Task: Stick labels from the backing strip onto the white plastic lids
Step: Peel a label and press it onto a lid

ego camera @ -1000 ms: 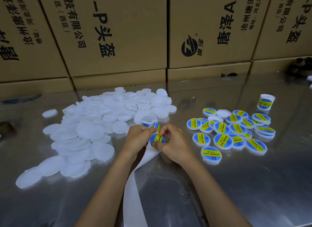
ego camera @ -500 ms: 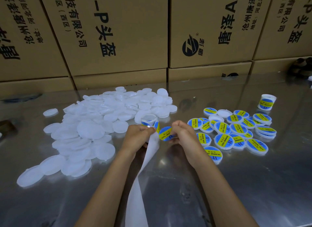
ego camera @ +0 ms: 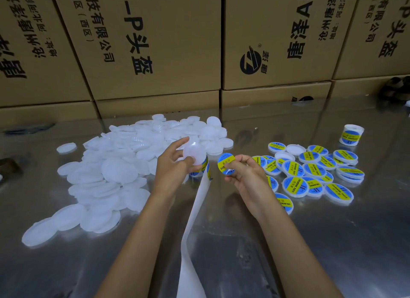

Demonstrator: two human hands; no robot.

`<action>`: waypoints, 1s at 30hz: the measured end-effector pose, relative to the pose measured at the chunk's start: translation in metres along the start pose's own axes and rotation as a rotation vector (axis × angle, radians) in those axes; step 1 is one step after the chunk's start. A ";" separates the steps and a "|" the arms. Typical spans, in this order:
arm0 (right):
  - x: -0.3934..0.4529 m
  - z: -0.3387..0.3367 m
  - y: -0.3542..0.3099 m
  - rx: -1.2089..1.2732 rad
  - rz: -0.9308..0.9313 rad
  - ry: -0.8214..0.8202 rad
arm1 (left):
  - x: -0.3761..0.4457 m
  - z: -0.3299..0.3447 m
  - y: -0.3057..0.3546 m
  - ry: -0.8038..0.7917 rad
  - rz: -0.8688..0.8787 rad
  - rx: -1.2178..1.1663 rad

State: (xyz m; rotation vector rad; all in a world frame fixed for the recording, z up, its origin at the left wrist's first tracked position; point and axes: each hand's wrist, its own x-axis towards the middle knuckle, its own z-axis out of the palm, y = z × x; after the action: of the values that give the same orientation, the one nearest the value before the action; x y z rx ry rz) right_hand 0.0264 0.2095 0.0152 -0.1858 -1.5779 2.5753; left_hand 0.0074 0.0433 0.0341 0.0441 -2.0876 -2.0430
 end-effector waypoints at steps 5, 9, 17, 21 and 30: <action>-0.002 0.009 0.000 -0.161 -0.187 0.019 | -0.006 0.009 0.005 -0.079 -0.080 -0.158; -0.005 0.016 0.004 -0.256 -0.348 0.003 | -0.011 0.016 0.009 -0.169 -0.089 -0.179; -0.008 0.018 0.004 -0.283 -0.467 0.024 | -0.017 0.020 0.011 -0.265 -0.077 -0.176; -0.008 0.018 0.005 -0.308 -0.479 0.027 | -0.018 0.021 0.012 -0.263 -0.077 -0.171; -0.008 0.017 0.007 -0.362 -0.506 0.052 | -0.022 0.022 0.014 -0.276 -0.068 -0.180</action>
State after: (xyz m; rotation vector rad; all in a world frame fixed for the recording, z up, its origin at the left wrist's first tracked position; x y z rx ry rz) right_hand 0.0308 0.1898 0.0167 0.1066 -1.7805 1.8876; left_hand 0.0268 0.0689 0.0452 -0.2103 -2.0655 -2.3880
